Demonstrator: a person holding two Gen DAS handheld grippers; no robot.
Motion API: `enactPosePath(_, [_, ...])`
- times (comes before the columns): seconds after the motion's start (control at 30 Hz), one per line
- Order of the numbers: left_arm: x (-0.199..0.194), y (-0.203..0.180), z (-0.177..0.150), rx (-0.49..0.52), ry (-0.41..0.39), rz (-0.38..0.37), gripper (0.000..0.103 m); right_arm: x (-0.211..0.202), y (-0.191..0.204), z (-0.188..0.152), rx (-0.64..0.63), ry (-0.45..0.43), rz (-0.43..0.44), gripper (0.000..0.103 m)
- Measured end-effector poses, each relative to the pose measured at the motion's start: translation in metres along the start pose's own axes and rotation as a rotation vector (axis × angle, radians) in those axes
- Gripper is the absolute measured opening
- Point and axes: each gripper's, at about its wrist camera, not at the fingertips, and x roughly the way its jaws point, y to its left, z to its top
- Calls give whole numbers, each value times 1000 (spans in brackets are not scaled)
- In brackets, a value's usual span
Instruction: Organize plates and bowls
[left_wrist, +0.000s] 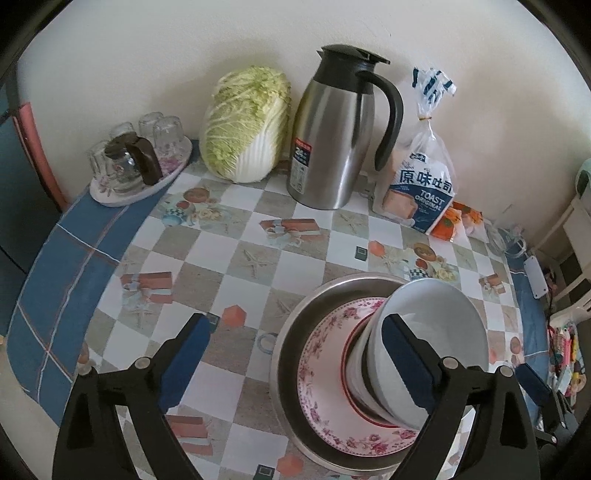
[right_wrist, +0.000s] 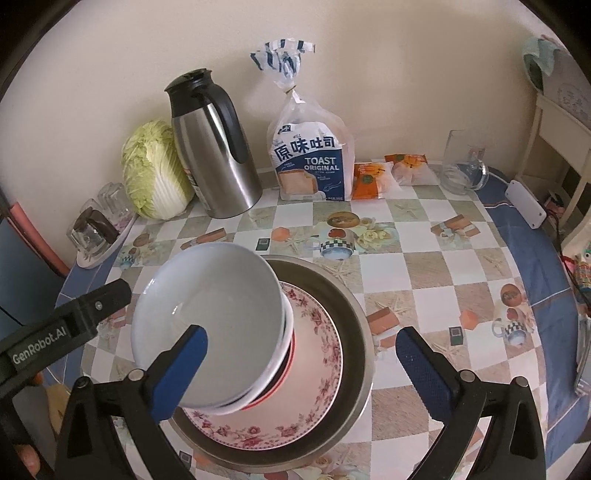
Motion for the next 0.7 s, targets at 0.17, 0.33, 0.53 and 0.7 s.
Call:
enactPosePath(0.17, [-9,2,-6,-14,-21,29,94,-8,-2,-5,6,-12,8,103])
enactPosePath(0.33, [-20,9,-14,-51,-52,52,94,-20,-4,-6,14,-53,3,103])
enactPosePath(0.53, [-31,14,-22,-52,-89,96,94,-37,-4,-6,23,-121,7,103])
enactPosePath(0.7, [-35,15,-30,-50,-85,110,94,-44,-3,-11,21,-151,-3,103])
